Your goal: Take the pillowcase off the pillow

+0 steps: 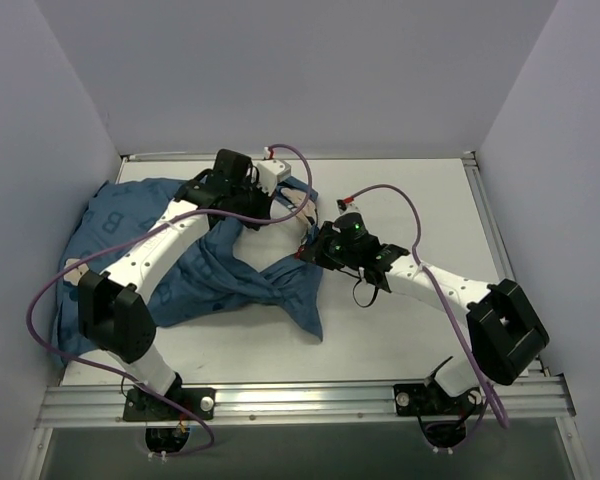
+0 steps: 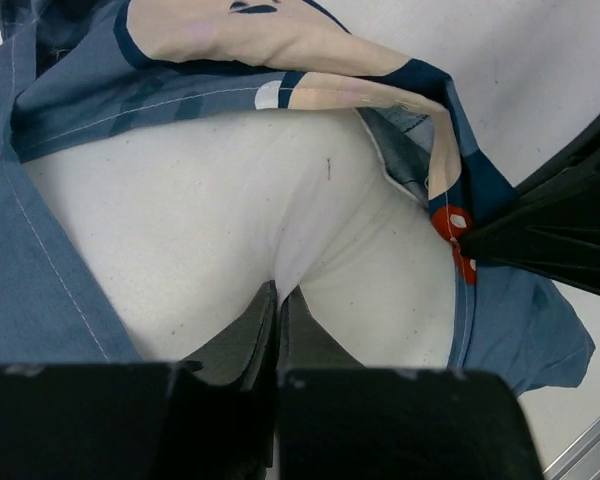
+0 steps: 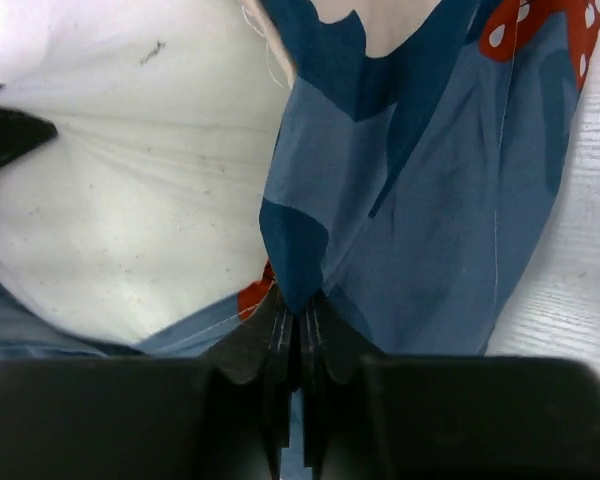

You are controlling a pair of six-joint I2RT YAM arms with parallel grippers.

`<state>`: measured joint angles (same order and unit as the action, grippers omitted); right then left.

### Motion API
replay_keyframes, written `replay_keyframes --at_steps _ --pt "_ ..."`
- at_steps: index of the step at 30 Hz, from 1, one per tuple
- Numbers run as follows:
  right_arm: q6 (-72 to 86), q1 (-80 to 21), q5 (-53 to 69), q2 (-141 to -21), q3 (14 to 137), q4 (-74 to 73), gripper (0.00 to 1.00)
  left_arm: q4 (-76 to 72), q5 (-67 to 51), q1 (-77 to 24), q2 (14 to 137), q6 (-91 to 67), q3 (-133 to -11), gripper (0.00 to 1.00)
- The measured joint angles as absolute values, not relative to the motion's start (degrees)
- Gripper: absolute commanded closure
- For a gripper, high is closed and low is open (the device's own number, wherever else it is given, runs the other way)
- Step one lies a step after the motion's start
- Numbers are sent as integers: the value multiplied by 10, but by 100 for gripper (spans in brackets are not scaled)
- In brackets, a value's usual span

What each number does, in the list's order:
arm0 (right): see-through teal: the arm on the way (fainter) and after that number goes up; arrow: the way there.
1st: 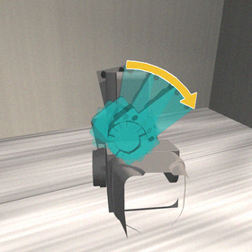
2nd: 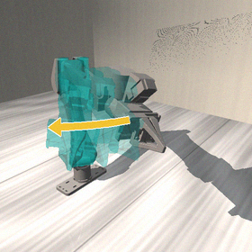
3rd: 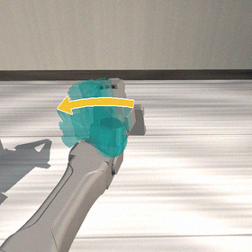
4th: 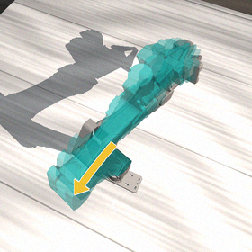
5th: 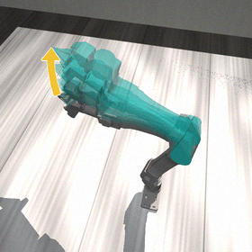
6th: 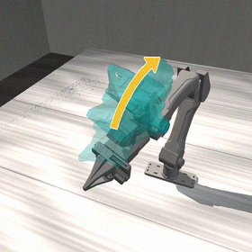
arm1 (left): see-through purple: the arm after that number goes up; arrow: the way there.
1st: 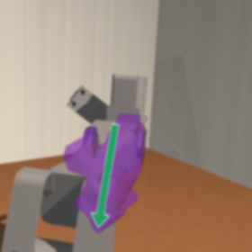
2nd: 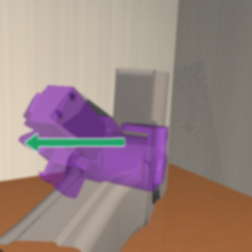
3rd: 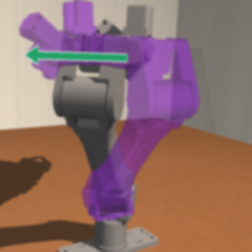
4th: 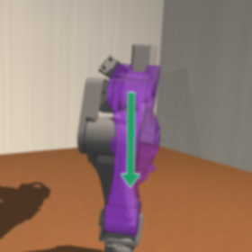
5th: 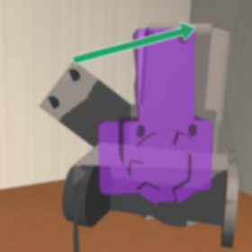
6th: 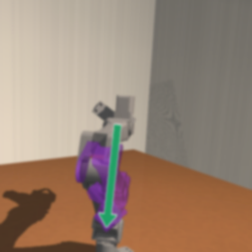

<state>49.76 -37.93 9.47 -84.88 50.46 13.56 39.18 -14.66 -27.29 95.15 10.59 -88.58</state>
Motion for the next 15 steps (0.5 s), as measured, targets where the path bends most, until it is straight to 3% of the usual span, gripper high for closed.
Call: replay_keyframes --at_steps 10,15 --pt "493 -350 101 -812 420 194 100 412 -146 -217 977 91 -939 98" --pt "476 -290 173 -871 395 262 100 415 -155 -215 978 90 -939 98"
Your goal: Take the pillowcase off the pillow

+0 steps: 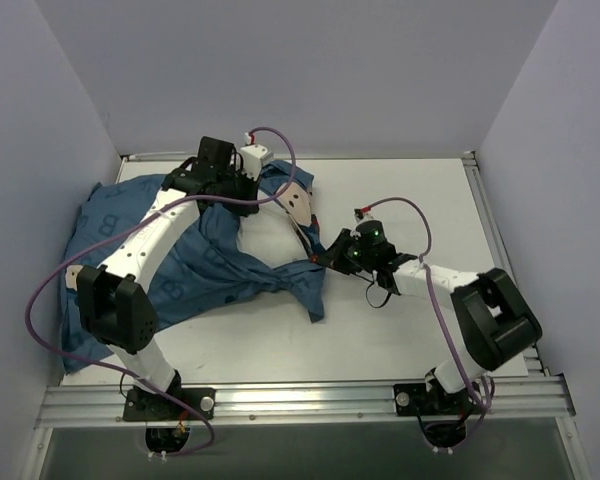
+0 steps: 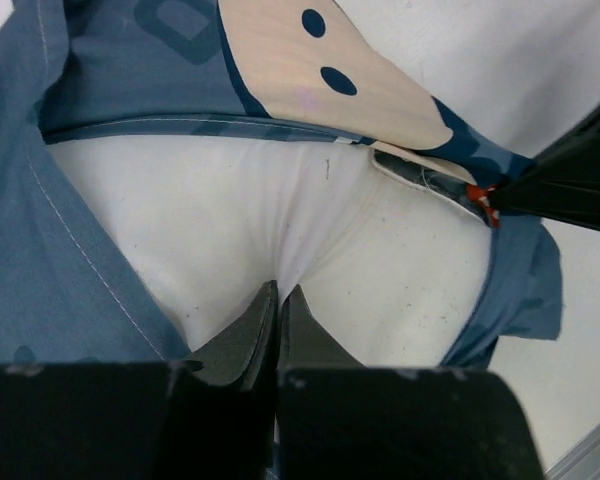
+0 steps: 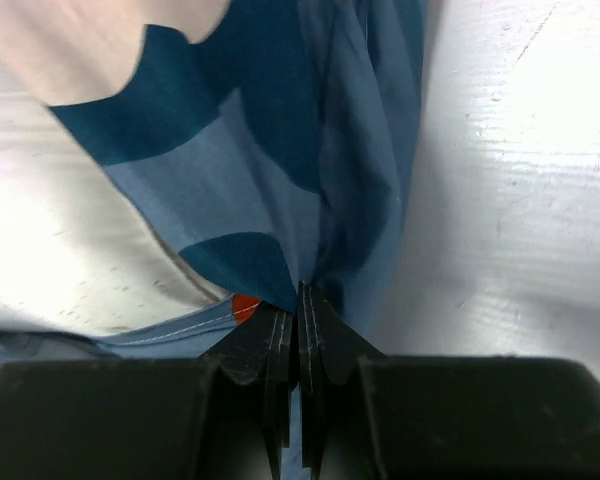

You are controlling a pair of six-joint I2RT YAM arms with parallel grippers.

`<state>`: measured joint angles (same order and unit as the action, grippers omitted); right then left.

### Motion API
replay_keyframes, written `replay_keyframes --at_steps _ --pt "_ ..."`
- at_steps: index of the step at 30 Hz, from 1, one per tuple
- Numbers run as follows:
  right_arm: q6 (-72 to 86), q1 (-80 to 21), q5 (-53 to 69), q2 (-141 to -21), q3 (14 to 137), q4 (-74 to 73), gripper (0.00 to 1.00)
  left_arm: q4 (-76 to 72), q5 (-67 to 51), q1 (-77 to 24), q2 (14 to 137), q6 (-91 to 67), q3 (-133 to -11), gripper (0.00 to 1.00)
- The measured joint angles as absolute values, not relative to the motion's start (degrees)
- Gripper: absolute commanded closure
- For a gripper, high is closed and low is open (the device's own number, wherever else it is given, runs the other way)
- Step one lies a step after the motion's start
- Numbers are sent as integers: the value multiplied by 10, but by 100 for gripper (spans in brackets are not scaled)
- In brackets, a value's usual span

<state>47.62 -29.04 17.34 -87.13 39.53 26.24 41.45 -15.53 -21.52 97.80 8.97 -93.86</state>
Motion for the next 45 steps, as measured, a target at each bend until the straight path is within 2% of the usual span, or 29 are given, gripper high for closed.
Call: replay_keyframes --at_steps 6,12,19,26,28,29,32,33,35,45 --pt "432 -279 223 -959 450 275 100 456 -199 -174 992 63 -983 98" --pt "399 -275 240 -974 488 310 100 517 -209 -131 998 62 -1079 98" --pt "363 -274 248 -1042 551 301 100 518 -236 -117 996 51 -1067 98" --pt "389 -276 321 -1117 611 310 100 488 -216 -141 992 58 -1033 96" --pt "411 -285 331 -1128 611 323 100 486 -205 -159 992 77 -1025 75" --pt "422 -289 333 -1133 611 328 100 486 -200 -166 992 89 -1020 49" --pt "446 -296 331 -1148 603 339 100 488 -191 -185 992 126 -1014 31" --pt "456 -297 329 -1151 596 344 100 487 -186 -192 992 140 -1013 16" --pt "474 -297 328 -1157 587 355 100 486 -171 -217 990 168 -1004 5" --pt "508 -302 328 -1162 584 383 100 476 -44 -398 995 251 -953 6"
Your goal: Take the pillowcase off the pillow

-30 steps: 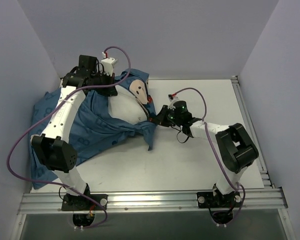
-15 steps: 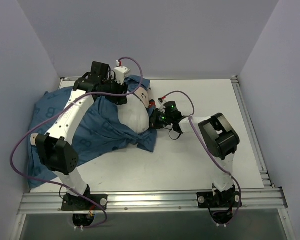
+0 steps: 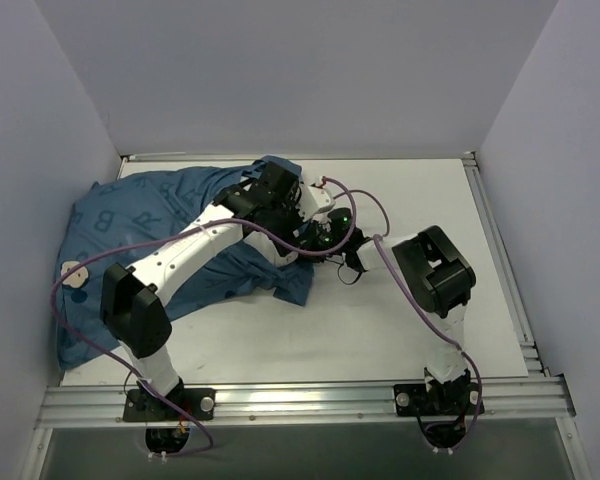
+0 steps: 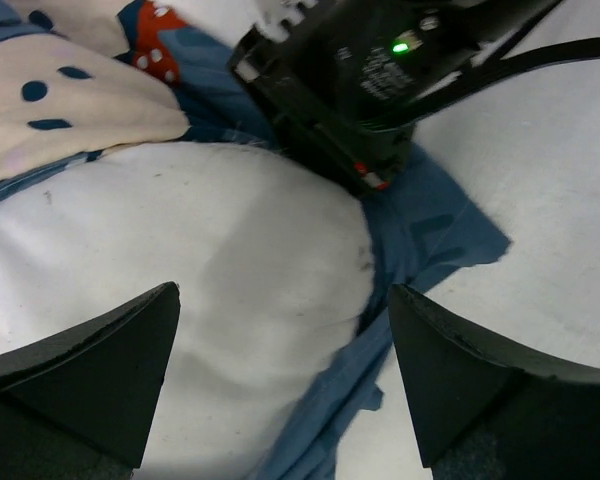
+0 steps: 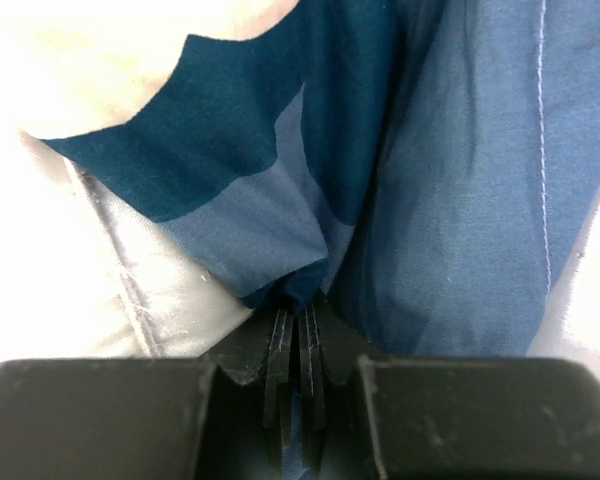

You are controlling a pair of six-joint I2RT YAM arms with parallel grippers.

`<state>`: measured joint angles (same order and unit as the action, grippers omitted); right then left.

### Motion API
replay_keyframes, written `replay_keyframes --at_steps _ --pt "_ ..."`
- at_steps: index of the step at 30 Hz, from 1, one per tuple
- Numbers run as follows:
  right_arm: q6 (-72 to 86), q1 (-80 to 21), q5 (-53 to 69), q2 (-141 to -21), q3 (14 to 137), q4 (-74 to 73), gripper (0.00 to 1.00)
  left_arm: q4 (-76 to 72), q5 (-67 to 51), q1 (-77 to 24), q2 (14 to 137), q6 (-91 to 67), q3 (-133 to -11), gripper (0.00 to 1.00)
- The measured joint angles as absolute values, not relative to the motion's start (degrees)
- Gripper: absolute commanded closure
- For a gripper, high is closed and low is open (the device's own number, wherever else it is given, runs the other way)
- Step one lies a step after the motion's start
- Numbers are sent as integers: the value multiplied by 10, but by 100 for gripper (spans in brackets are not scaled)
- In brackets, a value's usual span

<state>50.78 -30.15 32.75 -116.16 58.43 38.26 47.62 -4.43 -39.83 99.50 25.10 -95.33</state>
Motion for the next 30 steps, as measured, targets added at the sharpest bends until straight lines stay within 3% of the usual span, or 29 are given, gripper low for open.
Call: replay_keyframes --at_steps 10,11,13,14,22,30 --pt "525 -302 318 -1161 568 400 100 395 84 -389 1061 277 -899 5" --pt "527 -301 316 -1161 565 401 100 390 86 -391 1062 278 -894 17" --pt "531 -301 312 -1160 561 402 100 382 85 -392 1062 278 -886 58" --pt "533 -300 311 -1158 559 402 100 380 85 -392 1062 279 -883 97" --pt "541 -294 309 -1137 543 402 100 377 49 -361 1047 255 -887 98" --pt "560 -298 302 -1086 534 464 100 441 -88 -240 1021 161 -1013 98"
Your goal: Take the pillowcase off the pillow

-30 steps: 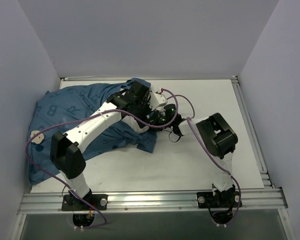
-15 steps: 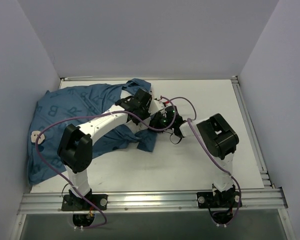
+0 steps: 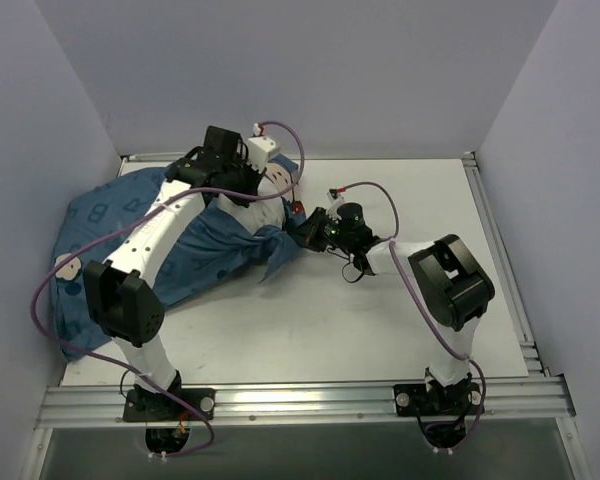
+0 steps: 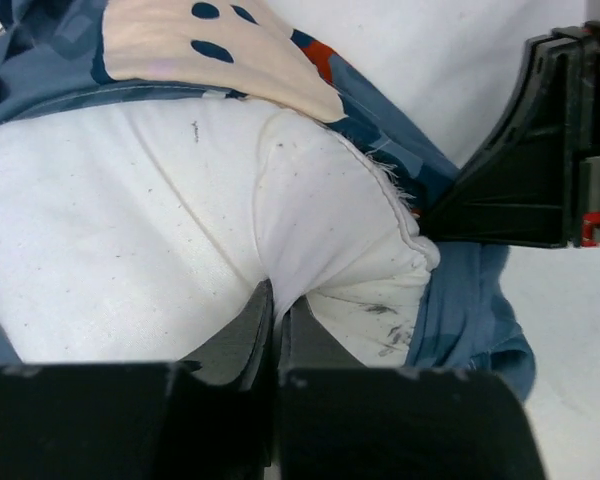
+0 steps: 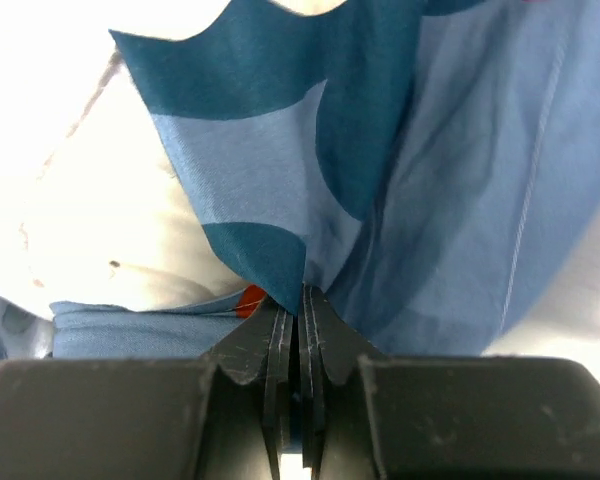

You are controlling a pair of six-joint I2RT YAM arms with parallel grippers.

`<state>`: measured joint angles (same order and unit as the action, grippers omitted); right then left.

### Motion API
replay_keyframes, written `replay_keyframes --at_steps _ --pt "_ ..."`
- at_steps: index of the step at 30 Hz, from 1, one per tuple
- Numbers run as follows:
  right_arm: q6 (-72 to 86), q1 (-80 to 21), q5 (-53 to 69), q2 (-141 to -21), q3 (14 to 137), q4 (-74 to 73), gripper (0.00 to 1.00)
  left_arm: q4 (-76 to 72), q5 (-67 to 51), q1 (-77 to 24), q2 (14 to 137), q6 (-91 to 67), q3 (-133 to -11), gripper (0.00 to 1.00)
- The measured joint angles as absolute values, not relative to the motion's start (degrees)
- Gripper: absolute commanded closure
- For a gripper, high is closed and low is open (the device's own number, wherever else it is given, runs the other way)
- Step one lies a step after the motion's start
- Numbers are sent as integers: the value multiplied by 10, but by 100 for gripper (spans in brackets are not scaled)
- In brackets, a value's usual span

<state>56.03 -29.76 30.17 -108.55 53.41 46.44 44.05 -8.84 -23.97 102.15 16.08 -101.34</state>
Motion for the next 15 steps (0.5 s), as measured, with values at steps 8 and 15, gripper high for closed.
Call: replay_keyframes --at_steps 8,15 --pt "568 -340 291 -1077 557 495 100 534 -140 -218 961 116 -1073 98" --pt "500 -426 171 -1031 614 396 100 585 -177 -141 973 75 -1148 98"
